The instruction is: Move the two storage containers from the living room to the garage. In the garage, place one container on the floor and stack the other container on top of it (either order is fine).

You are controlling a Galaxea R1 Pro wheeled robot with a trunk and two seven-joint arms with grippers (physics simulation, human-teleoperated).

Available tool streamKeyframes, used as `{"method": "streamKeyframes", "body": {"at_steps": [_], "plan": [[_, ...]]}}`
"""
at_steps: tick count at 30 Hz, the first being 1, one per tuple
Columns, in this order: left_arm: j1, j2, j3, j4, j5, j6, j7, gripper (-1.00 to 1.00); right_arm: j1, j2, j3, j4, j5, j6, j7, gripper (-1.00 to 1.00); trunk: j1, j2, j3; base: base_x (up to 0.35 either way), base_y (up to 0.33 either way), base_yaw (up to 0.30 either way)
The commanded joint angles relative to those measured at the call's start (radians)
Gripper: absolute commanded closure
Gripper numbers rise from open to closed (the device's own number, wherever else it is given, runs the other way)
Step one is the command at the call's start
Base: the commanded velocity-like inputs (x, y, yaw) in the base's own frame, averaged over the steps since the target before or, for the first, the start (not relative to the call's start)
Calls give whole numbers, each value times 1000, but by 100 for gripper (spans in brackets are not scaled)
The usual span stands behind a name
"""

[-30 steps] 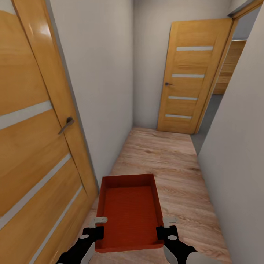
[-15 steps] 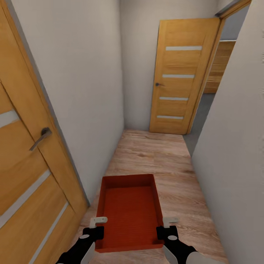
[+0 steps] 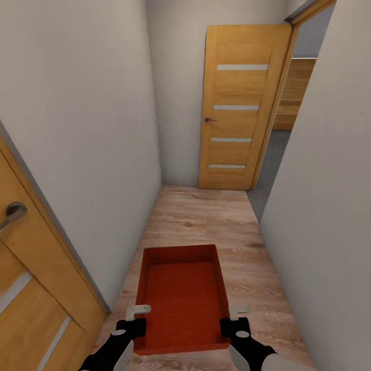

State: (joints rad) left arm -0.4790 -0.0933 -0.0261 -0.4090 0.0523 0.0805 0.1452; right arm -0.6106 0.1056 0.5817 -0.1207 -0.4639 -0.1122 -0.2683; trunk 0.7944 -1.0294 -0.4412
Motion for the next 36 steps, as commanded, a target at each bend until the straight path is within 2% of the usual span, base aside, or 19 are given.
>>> {"method": "streamKeyframes", "body": {"at_steps": [1, 36], "plan": [[0, 1, -9, -1, -2, 7, 11, 100, -1, -12, -14, 1, -7, -7, -21, 100, 1, -1, -1, 322, 0, -5], [0, 0, -9, 51, -3, 1, 11, 100, -1, -9, -14, 3, -8, -7, -20, 100, 1, -1, -1, 322, 0, 0]]}}
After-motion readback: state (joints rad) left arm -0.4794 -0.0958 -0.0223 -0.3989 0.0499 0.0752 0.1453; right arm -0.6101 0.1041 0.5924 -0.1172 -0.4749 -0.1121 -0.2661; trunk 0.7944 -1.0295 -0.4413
